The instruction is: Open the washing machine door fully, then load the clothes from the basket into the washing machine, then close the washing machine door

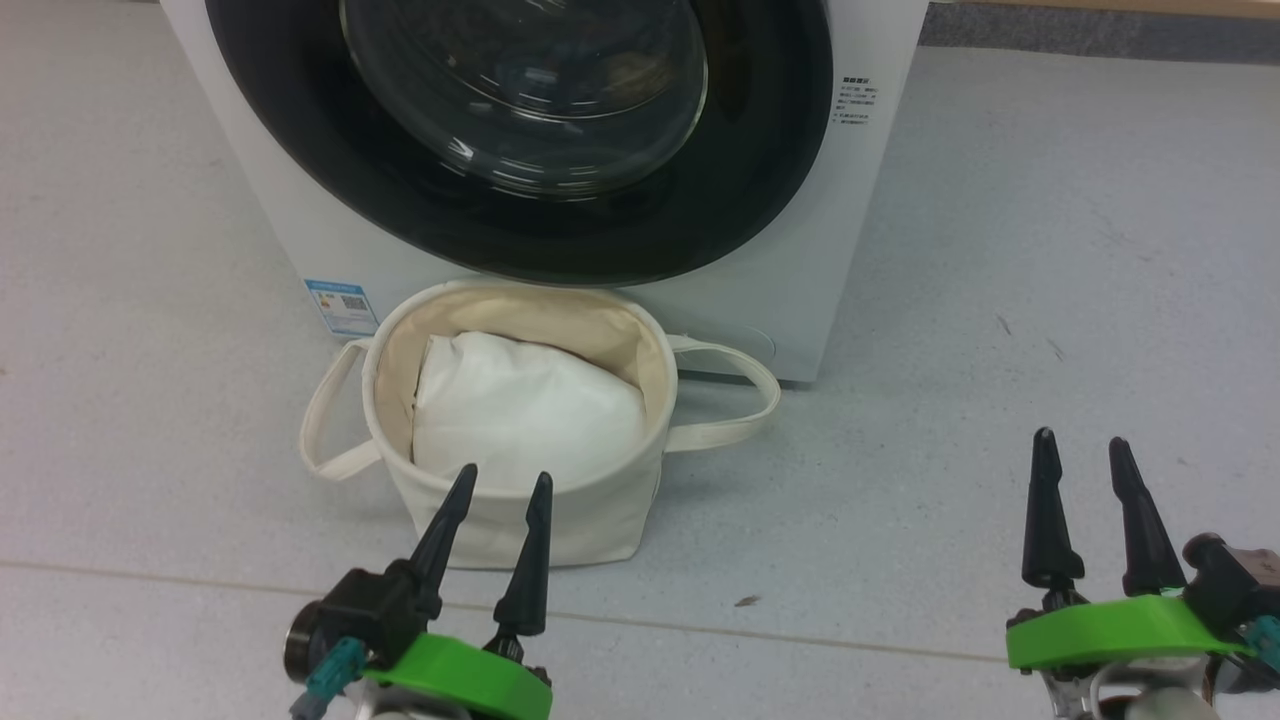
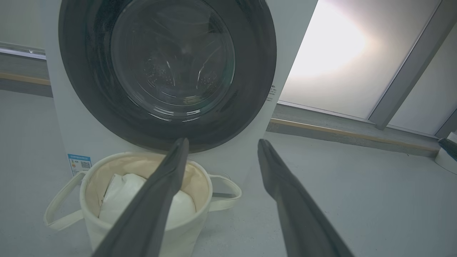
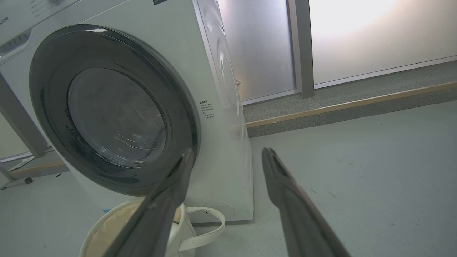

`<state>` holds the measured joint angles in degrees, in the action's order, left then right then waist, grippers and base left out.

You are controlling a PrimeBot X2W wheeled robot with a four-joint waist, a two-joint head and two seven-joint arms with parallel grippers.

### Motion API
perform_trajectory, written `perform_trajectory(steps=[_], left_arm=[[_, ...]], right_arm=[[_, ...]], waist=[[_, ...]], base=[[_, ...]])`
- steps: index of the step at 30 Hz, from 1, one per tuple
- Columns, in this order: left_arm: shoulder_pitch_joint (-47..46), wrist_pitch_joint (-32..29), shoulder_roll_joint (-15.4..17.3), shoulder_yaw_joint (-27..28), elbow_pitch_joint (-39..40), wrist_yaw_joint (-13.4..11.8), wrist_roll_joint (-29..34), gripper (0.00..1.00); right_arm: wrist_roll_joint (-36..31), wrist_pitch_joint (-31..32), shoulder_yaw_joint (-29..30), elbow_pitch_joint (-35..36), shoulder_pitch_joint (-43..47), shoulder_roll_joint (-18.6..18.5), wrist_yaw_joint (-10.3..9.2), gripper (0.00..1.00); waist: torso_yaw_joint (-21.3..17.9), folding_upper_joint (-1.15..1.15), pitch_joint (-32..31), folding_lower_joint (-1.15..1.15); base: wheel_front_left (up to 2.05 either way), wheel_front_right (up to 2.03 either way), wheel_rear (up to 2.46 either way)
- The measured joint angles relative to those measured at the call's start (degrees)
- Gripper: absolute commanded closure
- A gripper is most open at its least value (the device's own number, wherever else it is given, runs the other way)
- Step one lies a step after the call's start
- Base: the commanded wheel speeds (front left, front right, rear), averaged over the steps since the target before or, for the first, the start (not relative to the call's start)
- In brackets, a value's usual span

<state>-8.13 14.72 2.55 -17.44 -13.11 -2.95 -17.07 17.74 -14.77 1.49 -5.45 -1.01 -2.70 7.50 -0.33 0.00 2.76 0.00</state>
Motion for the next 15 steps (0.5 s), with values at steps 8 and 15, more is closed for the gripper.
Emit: perform_trajectory(steps=[8,15], left_arm=[[0.05,0.00,0.00,0.04,-0.08,0.01,-0.01,0.00],[0.11,0.00,0.00,0.07,-0.11,0.01,-0.02,0.00]], right_arm=[[0.00,0.00,-0.03,-0.26,0.19,0.00,0.00,0.00],[0.00,0.00,-0.11,-0.34,0.21,0.00,0.00,0.00]], waist=[[-0.09,0.00,-0.73,0.00],[-0.02,0.00,-1.09,0.00]], base=[[0.00,0.00,0.00],[0.00,0.00,0.00]])
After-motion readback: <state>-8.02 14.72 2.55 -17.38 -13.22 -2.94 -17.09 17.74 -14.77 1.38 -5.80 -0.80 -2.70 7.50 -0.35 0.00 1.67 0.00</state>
